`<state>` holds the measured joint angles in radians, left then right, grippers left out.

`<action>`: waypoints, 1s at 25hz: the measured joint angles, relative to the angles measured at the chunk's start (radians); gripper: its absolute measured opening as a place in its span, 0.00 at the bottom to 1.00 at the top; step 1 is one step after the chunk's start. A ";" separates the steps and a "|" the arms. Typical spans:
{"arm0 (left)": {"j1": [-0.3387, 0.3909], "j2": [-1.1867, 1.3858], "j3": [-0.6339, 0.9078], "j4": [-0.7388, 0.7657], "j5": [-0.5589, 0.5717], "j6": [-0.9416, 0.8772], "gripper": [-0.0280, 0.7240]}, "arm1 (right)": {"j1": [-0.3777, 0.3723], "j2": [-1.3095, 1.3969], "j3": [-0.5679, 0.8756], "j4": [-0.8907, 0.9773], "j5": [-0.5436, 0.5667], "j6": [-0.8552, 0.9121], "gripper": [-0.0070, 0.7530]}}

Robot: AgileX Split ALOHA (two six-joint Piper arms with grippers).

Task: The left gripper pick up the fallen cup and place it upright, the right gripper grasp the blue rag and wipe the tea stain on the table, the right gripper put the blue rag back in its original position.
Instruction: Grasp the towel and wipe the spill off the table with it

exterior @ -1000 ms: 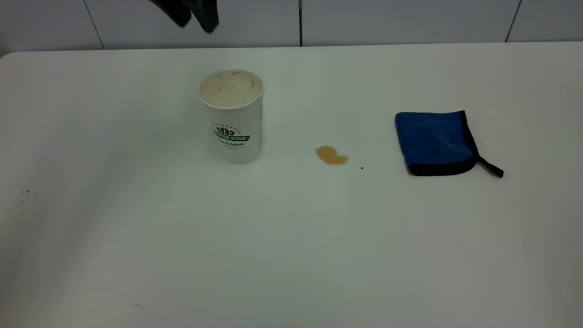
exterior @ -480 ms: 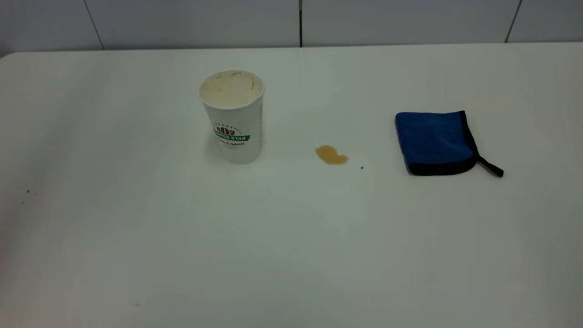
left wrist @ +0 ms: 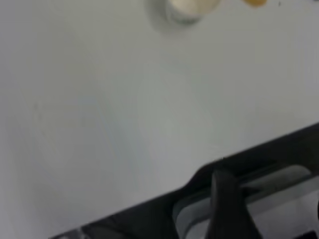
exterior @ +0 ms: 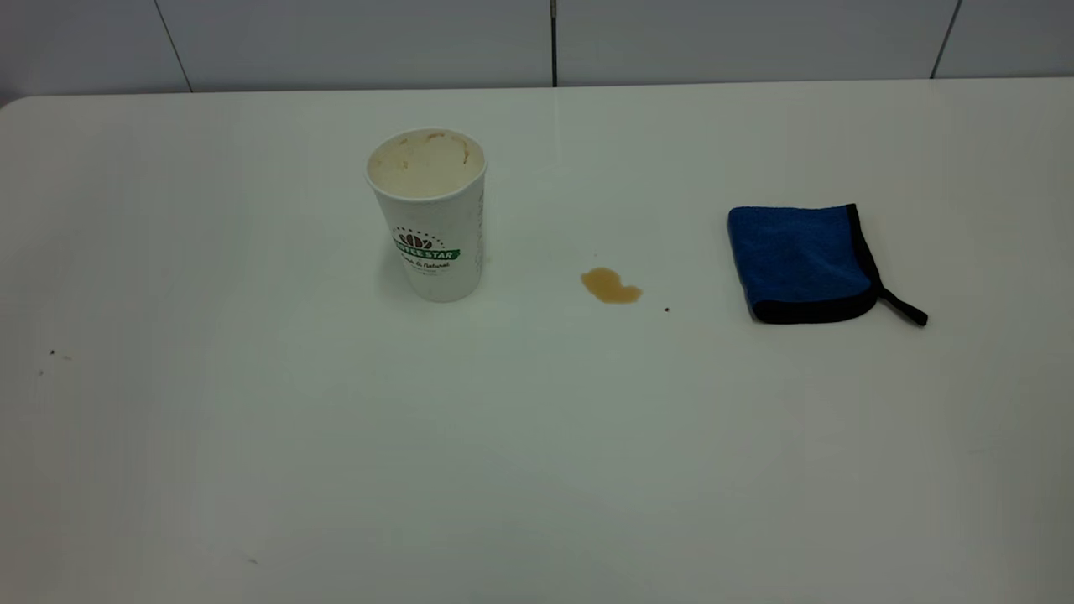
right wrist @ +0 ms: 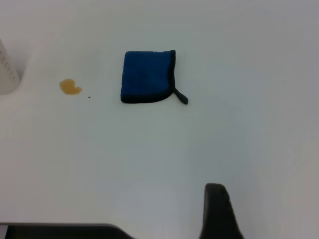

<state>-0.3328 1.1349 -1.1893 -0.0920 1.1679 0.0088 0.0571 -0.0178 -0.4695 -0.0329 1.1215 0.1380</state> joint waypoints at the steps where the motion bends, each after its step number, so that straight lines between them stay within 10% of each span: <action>1: 0.000 -0.045 0.067 0.000 0.000 -0.009 0.68 | 0.000 0.000 0.000 0.000 0.000 0.000 0.71; 11: -0.002 -0.411 0.607 0.051 -0.010 -0.045 0.71 | 0.000 0.000 0.000 0.000 0.000 0.001 0.71; 25: 0.013 -0.832 0.692 0.123 -0.045 -0.037 0.71 | 0.000 0.000 0.000 0.000 0.000 0.000 0.71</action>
<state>-0.3193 0.3025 -0.4978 0.0314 1.1229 -0.0279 0.0571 -0.0178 -0.4695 -0.0329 1.1215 0.1380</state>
